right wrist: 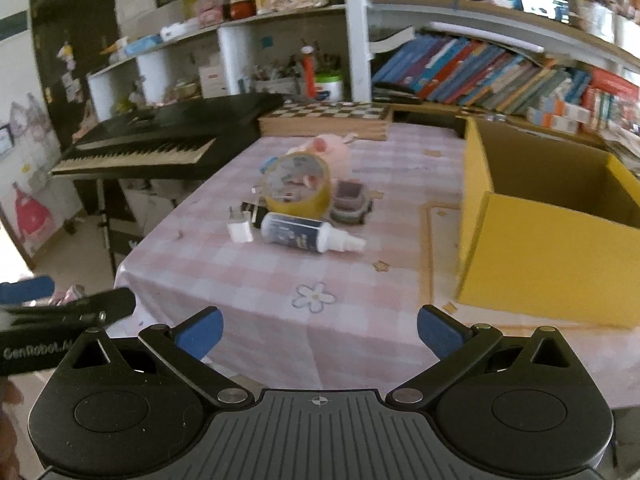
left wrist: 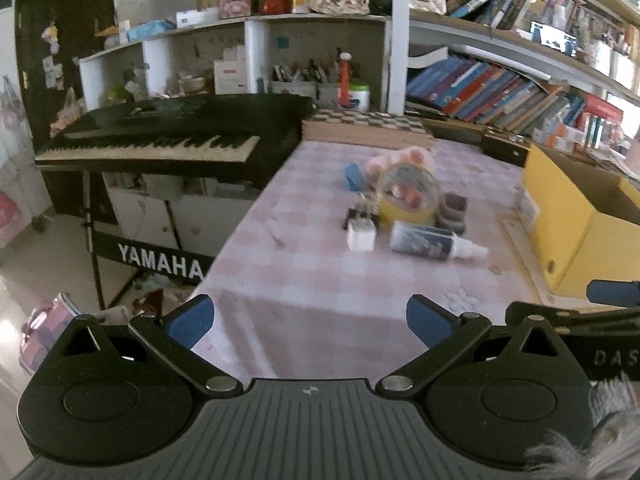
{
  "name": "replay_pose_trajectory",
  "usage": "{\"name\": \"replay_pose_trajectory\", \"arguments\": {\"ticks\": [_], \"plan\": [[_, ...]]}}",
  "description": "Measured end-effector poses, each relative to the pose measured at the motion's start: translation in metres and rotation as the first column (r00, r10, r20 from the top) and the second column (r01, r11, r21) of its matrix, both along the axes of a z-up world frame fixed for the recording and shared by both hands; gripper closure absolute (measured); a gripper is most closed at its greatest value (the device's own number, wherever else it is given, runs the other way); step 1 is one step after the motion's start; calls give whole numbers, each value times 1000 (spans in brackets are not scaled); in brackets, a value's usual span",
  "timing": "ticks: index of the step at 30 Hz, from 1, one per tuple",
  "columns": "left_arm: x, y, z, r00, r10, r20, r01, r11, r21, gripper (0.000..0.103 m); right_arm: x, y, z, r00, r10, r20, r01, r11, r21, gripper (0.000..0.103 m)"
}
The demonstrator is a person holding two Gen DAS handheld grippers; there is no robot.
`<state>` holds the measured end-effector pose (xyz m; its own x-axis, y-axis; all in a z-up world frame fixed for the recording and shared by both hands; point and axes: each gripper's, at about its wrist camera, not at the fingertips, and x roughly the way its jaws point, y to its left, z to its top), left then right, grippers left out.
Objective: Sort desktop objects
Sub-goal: 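Reach the right tool to the white spray bottle while the left tool approaches the white plug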
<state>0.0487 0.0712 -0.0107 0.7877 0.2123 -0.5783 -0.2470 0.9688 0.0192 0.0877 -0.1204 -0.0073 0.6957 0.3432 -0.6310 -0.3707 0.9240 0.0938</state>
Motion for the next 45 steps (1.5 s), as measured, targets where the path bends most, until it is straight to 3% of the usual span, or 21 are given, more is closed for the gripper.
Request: {"name": "replay_pose_trajectory", "arguments": {"ticks": [21,34,40,45], "plan": [[99,34,-22,995,66,-68,-75,987,-139,0,109,26,-17,982,165,-89,-170,984,-47,0],[140,36,-28,987,121,-104,-134,983,-126,0,160,53,-29,934,326,-145,-342,935,-97,0],[150,35,-30,985,122,-118,-135,984,-113,0,173,64,-48,906,362,-219,-392,913,-111,0],[159,35,-36,982,117,-149,-134,985,-112,0,175,63,-53,901,376,-214,-405,908,-109,8]]}}
